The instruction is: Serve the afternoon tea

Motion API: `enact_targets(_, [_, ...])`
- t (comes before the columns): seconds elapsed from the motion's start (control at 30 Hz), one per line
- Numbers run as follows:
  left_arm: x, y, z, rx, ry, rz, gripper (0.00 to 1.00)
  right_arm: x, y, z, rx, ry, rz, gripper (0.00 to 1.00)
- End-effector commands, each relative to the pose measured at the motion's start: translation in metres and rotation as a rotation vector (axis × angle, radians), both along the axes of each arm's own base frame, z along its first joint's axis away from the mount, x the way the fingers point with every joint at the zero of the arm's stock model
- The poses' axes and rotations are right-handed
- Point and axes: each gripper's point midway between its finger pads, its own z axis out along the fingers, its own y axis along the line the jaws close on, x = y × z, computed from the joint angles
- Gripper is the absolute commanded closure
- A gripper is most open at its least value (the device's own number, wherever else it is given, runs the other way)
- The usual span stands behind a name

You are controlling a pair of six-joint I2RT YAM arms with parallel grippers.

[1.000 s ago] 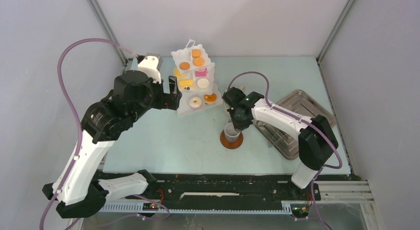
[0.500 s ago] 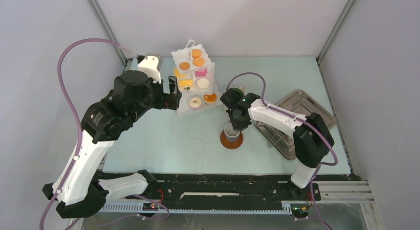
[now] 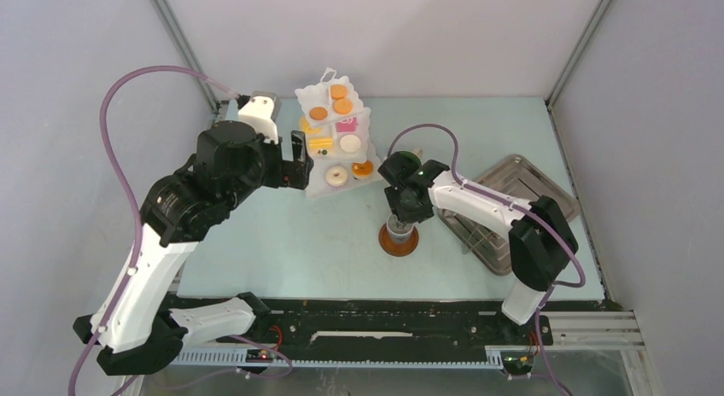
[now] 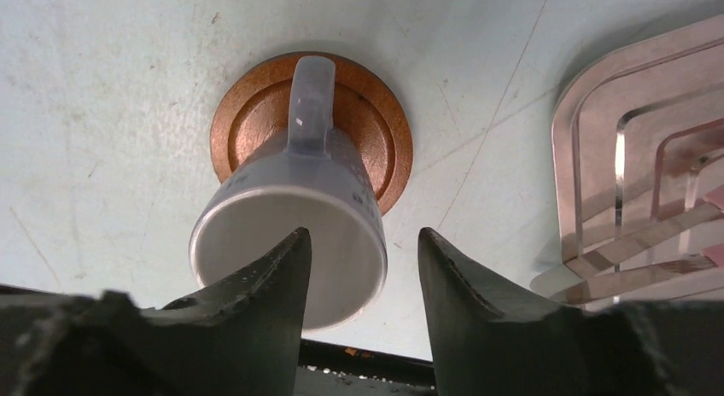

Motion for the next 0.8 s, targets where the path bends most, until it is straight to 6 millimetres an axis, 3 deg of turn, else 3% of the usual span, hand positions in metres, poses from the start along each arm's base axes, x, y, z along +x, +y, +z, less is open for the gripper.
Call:
enact_targets(0.0, [0.004, 0.001, 0.009, -0.005, -0.024, 0.008, 0.02, 0.005, 0.004, 0.062, 0.093, -0.115, -0.013, 0.45])
enact_targets(0.17, [0.007, 0.005, 0.014, -0.01, -0.031, 0.048, 0.02, -0.005, -0.02, 0.121, 0.157, -0.229, -0.018, 0.34])
enact_targets(0.3, [0.011, 0.012, 0.031, -0.045, -0.081, 0.097, 0.02, -0.012, -0.056, 0.193, 0.283, -0.409, -0.051, 0.23])
enact_targets(0.4, [0.012, 0.023, 0.05, -0.077, -0.147, 0.152, 0.02, -0.02, -0.091, 0.241, 0.331, -0.562, -0.108, 0.15])
enact_targets(0.53, [0.006, 0.039, 0.084, -0.148, -0.256, 0.209, 0.02, -0.037, -0.138, 0.289, 0.318, -0.71, -0.201, 0.11])
enact_targets(0.77, [-0.026, 0.082, 0.143, -0.382, -0.457, 0.318, 0.02, -0.085, -0.206, 0.371, 0.351, -0.958, -0.305, 0.05])
